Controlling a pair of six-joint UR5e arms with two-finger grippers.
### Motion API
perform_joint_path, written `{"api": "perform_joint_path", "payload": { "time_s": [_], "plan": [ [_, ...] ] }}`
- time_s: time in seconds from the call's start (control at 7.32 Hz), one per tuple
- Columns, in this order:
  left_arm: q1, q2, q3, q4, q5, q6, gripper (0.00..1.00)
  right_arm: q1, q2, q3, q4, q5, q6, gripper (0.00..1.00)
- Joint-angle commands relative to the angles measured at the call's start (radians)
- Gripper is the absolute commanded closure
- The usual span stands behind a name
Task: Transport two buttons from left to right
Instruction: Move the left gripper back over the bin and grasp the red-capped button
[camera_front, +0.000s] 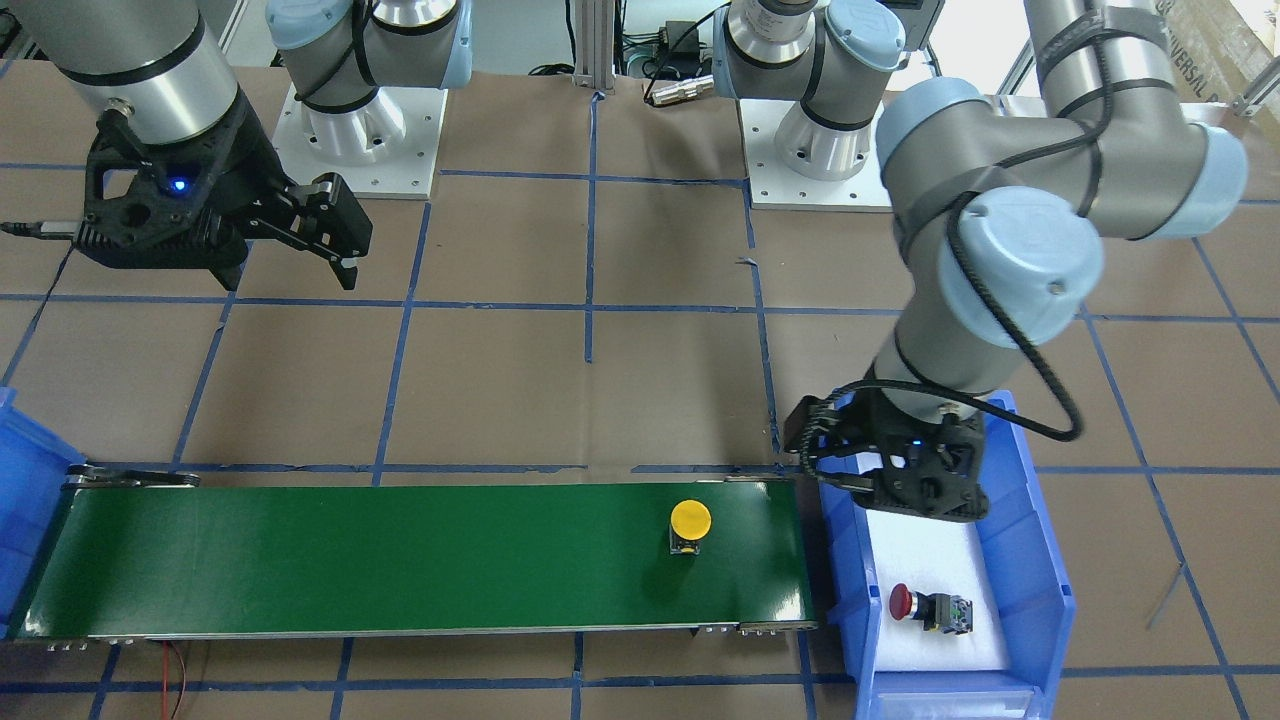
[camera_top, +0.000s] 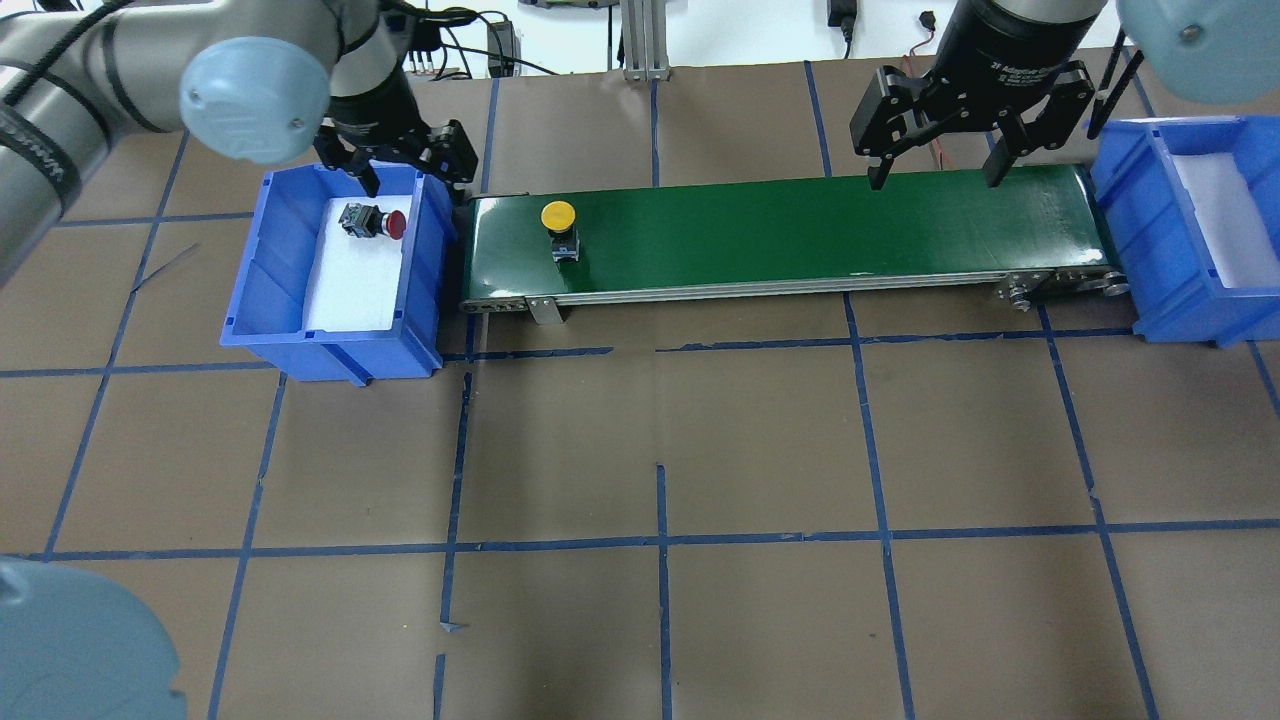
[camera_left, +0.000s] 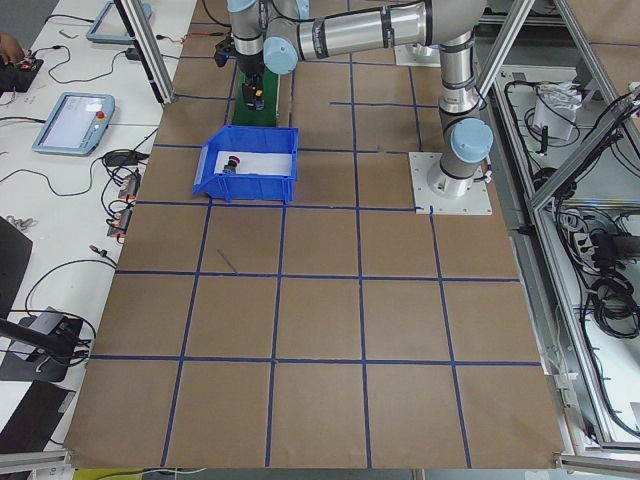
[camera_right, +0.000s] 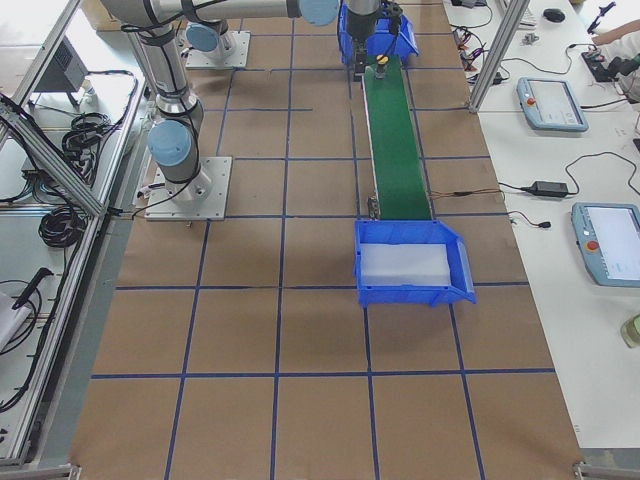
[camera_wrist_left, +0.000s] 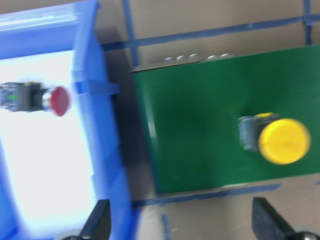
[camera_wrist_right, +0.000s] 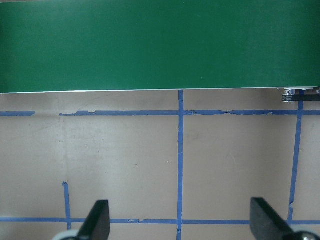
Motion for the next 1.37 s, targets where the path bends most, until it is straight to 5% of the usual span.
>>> {"api": "perform_joint_path", "payload": {
  "time_s": [0.0, 1.23],
  "plan": [
    [0.098, -0.003, 0.005, -0.018, 0.004, 0.327, 0.00, 0.003, 0.026, -0.002, -0.025, -0.006, -0.007, 0.01],
    [0.132, -0.221, 0.034, 0.174, -0.004, 1.536, 0.00, -0.007, 0.067, 0.012, -0.080, -0.043, -0.023, 0.00]
  ]
}}
